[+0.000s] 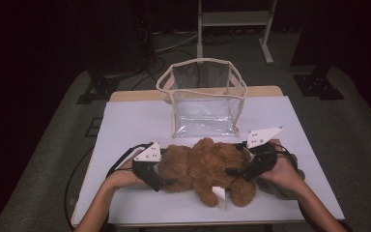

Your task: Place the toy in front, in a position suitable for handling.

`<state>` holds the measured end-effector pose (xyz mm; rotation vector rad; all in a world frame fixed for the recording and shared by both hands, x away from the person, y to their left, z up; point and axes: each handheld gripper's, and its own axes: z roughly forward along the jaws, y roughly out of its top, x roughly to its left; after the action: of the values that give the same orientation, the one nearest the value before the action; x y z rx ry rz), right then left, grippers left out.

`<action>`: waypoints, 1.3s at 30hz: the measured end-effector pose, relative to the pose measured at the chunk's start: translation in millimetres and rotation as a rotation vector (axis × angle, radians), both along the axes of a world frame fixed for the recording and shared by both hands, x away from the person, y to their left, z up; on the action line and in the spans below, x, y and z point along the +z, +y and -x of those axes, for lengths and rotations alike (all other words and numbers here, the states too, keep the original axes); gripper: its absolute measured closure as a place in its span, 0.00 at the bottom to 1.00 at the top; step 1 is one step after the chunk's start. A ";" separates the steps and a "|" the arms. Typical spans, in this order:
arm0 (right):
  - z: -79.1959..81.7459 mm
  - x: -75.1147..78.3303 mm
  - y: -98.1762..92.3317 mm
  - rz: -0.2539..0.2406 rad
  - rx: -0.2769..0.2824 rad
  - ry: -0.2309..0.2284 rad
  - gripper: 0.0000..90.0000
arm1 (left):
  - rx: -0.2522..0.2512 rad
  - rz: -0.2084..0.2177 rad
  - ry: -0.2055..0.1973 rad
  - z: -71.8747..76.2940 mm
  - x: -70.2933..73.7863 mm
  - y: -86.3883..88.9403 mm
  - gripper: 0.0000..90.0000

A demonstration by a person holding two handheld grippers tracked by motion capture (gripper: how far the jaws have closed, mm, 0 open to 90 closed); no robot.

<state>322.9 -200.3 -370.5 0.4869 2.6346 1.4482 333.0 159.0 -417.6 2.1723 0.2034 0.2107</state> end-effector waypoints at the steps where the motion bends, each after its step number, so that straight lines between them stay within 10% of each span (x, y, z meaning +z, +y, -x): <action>1: -0.3 -1.1 0.7 0.005 -0.002 0.002 0.18 | 0.000 -0.001 0.001 -0.3 0.1 0.1 0.00; 12: -3.5 -2.6 0.2 -0.025 -0.038 0.033 0.47 | 0.025 0.002 -0.041 6.9 12.9 1.4 0.34; 29: 14.5 47.5 -59.3 -0.040 -0.081 -0.009 0.49 | -0.052 0.039 -0.119 8.7 62.8 -55.8 0.37; 39: 4.7 13.2 -62.0 -0.046 -0.071 0.075 0.48 | -0.030 -0.033 -0.081 8.6 45.4 -54.7 0.36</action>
<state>318.2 -262.3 -357.3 0.6453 2.6159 1.5004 324.4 104.3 -372.2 2.1937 0.1224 0.2858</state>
